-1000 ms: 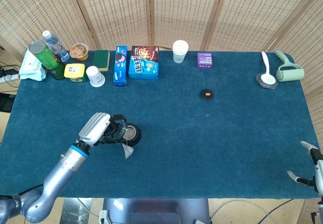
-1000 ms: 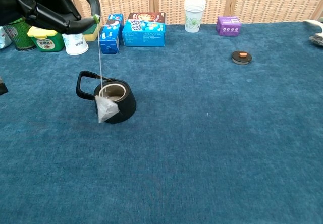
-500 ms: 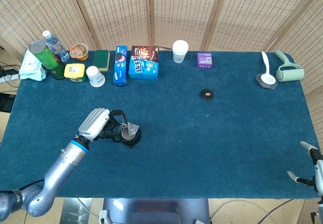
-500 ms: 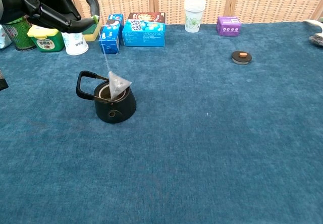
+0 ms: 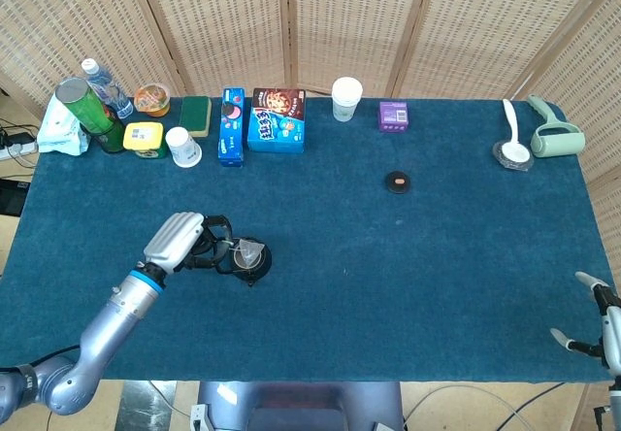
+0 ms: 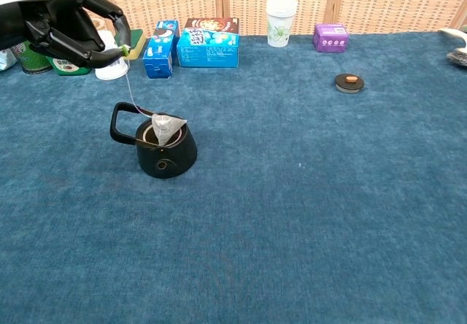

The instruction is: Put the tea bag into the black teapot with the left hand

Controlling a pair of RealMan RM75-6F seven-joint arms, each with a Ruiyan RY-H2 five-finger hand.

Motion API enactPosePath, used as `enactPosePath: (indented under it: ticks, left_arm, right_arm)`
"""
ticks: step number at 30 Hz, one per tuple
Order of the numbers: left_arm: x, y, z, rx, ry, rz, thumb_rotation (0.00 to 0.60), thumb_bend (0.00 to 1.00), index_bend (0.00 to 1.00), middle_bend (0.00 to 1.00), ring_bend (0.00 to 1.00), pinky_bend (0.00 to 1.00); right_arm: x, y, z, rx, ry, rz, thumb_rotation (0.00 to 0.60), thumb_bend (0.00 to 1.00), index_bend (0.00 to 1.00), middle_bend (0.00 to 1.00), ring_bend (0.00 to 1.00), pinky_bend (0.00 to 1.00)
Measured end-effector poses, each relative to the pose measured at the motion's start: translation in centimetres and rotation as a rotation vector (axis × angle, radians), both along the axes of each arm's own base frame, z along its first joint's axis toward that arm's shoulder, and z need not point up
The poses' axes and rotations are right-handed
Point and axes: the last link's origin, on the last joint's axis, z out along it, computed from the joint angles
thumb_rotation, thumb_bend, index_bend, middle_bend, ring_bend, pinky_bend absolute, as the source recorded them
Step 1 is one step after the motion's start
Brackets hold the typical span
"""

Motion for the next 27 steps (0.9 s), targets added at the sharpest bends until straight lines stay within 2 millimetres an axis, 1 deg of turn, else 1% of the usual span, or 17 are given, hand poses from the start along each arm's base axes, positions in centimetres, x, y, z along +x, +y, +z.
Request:
enactPosePath:
  ticks: [8, 13, 16, 19, 27]
  left_arm:
    - [-1.0, 0.0, 1.0, 0.024, 0.022, 0.024, 0.6, 0.57, 0.77, 1.0, 1.0, 1.0]
    - [-0.7, 0.0, 0.8, 0.014, 0.022, 0.013, 0.6, 0.57, 0.77, 1.0, 1.0, 1.0]
    - [-0.2, 0.0, 0.3, -0.006, 0.02, -0.003, 0.6, 0.57, 0.77, 1.0, 1.0, 1.0]
    - [0.9, 0.0, -0.3, -0.02, 0.01, -0.029, 0.6, 0.57, 0.77, 1.0, 1.0, 1.0]
    - [3.7, 0.1, -1.9, -0.052, 0.076, -0.132, 0.6, 0.57, 0.77, 1.0, 1.0, 1.0]
  right_arm:
    - [0.2, -0.5, -0.2, 0.01, 0.003, 0.008, 0.6, 0.09, 0.18, 0.22, 0.31, 0.24]
    - [0.3, -0.4, -0.1, 0.005, 0.003, 0.009, 0.6, 0.09, 0.18, 0.22, 0.31, 0.24]
    - [0.1, -0.2, 0.0, -0.001, 0.004, 0.001, 0.6, 0.09, 0.18, 0.22, 0.31, 0.24]
    - [0.0, 0.1, 0.1, -0.002, 0.0, -0.006, 0.6, 0.09, 0.18, 0.22, 0.31, 0.24]
    - [-0.2, 0.3, 0.4, -0.009, -0.012, -0.001, 0.6, 0.09, 0.18, 0.22, 0.31, 0.24]
